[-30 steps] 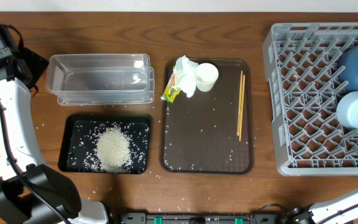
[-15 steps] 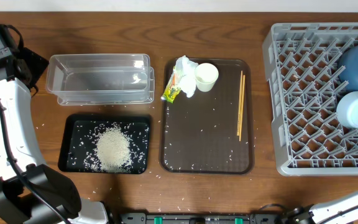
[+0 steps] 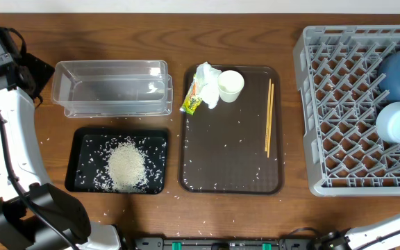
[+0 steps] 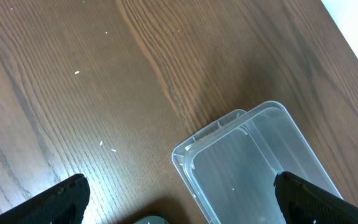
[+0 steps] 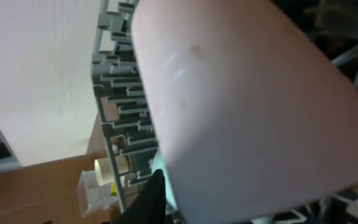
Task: Sort waste into correct bins and load items into the dishwasher rack
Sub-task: 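Lower the pink cup into the rack beside the blue plate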
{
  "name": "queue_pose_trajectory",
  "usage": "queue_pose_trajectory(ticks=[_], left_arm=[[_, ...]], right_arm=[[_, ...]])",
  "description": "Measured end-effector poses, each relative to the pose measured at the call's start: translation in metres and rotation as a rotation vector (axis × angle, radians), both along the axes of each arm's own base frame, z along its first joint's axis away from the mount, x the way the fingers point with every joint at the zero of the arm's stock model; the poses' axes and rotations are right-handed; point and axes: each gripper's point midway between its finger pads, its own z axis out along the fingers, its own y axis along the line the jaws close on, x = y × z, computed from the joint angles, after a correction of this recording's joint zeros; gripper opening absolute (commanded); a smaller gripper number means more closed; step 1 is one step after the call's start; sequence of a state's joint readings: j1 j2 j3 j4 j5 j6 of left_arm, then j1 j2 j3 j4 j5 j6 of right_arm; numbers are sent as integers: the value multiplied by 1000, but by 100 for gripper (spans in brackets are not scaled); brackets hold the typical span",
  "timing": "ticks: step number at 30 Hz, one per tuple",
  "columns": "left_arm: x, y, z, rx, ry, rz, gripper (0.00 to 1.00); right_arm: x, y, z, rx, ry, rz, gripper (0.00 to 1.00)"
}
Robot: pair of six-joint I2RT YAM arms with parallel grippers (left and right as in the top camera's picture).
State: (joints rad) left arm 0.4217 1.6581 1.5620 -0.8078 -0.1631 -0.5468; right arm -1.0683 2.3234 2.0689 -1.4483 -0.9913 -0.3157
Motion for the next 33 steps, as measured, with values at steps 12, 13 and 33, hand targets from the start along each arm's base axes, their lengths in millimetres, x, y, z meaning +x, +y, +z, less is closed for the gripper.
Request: queue_pose_trajectory(ticks=[12, 13, 33], left_arm=[[0, 0, 0, 0, 0, 0, 98], [0, 0, 0, 0, 0, 0, 98], [0, 0, 0, 0, 0, 0, 98]], right_arm=[[-7, 12, 1, 64, 54, -1, 19], [-7, 12, 1, 64, 56, -1, 19], [10, 12, 104, -422, 102, -103, 12]])
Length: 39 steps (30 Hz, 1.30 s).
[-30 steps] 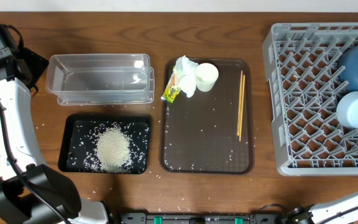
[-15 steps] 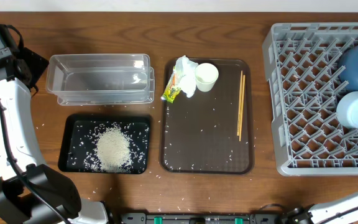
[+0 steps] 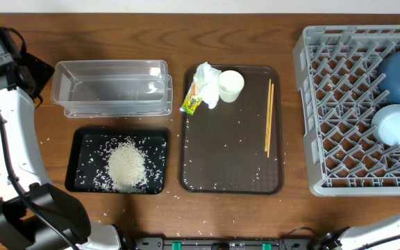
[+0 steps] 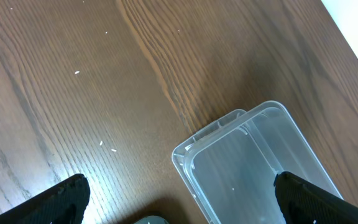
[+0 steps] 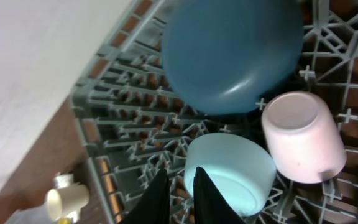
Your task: Sort waste into correct bins and load items into the dishwasher rack
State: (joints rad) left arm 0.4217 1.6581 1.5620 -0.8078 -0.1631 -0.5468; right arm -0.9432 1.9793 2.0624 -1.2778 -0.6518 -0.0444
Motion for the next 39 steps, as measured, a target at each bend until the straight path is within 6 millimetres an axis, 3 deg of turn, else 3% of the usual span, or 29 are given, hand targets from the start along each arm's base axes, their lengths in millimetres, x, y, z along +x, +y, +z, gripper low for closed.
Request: queue_pose_trajectory(ticks=[9, 16, 20, 29, 39], left_arm=[[0, 0, 0, 0, 0, 0, 98], [0, 0, 0, 0, 0, 0, 98], [0, 0, 0, 0, 0, 0, 98], [0, 0, 0, 0, 0, 0, 98], [0, 0, 0, 0, 0, 0, 98]], right_arm=[[24, -4, -20, -214, 219, -128, 1], [29, -40, -20, -402, 279, -316, 1], [32, -54, -37, -434, 278, -374, 2], [17, -47, -98, -396, 375, -378, 1], [18, -50, -112, -409, 366, -386, 2]])
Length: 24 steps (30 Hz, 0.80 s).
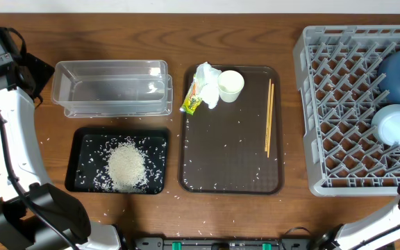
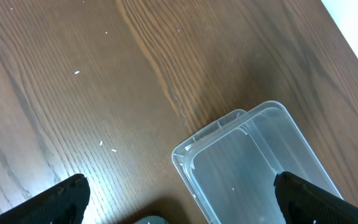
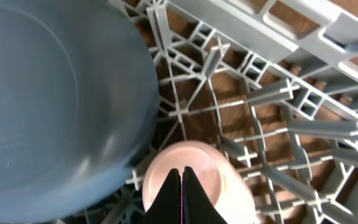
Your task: Sort waste into correct bins and load items into the dishwasher rack
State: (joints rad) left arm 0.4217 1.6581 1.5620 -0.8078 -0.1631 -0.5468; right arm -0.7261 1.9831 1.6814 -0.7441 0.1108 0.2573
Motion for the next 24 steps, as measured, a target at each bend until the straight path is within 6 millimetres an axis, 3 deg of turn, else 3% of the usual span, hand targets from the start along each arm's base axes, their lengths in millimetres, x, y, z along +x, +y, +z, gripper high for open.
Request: queue_pose_trajectory(ticks=[6, 14, 19, 24], left_arm=[[0, 0, 0, 0, 0, 0, 98], [0, 0, 0, 0, 0, 0, 98], [0, 0, 0, 0, 0, 0, 98], [0, 0, 0, 0, 0, 0, 98]], right_arm=[[-7, 6, -16, 27, 30, 0, 1], [-25, 18, -15, 67, 91, -9, 1], [-41, 33, 3, 89, 113, -8, 1], [-50, 44, 45, 54, 54, -8, 1]])
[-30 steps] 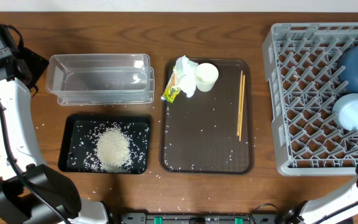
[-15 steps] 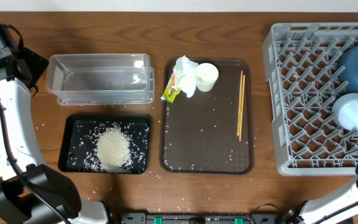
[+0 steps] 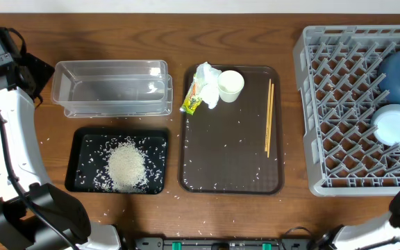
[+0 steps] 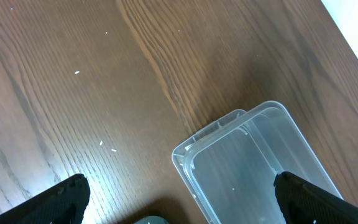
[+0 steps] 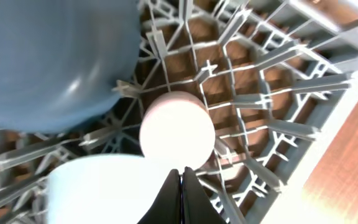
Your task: Sort waste into correct bins and load items into the dishwasher rack
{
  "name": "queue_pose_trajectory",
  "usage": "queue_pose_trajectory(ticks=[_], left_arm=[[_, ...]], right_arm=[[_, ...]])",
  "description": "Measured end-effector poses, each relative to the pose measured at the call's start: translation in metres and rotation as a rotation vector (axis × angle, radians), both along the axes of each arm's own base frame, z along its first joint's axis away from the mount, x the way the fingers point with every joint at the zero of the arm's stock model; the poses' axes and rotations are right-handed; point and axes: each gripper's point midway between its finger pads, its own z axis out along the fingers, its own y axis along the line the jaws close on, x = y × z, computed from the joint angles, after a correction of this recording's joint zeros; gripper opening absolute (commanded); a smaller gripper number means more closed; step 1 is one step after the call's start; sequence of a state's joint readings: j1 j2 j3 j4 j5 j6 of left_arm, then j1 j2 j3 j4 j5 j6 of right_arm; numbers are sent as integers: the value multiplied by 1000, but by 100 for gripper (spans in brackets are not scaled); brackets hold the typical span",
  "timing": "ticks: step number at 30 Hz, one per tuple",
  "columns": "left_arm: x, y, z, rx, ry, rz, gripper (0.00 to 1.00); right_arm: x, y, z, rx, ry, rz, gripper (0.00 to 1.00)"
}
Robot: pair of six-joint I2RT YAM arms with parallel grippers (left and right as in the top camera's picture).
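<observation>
The grey dishwasher rack (image 3: 346, 104) stands at the right and holds a dark blue bowl, a light blue bowl (image 3: 394, 125) and a pink cup (image 5: 177, 129). My right gripper (image 5: 180, 182) hangs above the rack, shut on nothing, over the pale bowl (image 5: 104, 190) and just short of the pink cup. The brown tray (image 3: 231, 163) carries a paper cup (image 3: 230, 85), crumpled paper with a wrapper (image 3: 200, 89) and chopsticks (image 3: 269, 117). My left gripper (image 4: 179, 205) is open over the wood beside the clear bin (image 4: 247, 168).
A black tray (image 3: 82, 139) with a heap of rice (image 3: 126, 165) lies in front of the clear bin (image 3: 113, 88). Rice grains are scattered on the table. The left arm (image 3: 9, 125) runs along the left edge; the right arm's base shows at the bottom right.
The right wrist view has shifted: the pink cup was close under the shut fingertips, and now it sits farther off with the pale bowl's rim below. The left arm is unchanged.
The pink cup first filled the right wrist view, over the rack. Then it lay in the rack beside the light blue bowl, with the fingers clear of it. Afterwards the shut gripper was right over the cup, and now it hangs farther from it.
</observation>
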State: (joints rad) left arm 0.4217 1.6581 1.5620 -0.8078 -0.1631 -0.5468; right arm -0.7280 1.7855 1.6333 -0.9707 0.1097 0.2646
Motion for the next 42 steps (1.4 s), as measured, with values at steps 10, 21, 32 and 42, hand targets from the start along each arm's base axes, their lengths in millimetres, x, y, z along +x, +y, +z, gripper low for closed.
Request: queue_pose_trajectory(ticks=[10, 21, 32, 42], left_arm=[[0, 0, 0, 0, 0, 0, 98], [0, 0, 0, 0, 0, 0, 98], [0, 0, 0, 0, 0, 0, 98], [0, 0, 0, 0, 0, 0, 98]], right_arm=[[49, 81, 78, 237, -442, 271, 3], [113, 254, 85, 329, -432, 764, 63], [143, 410, 88, 188, -312, 1142, 59], [155, 520, 7, 226, 6, 1391, 54]])
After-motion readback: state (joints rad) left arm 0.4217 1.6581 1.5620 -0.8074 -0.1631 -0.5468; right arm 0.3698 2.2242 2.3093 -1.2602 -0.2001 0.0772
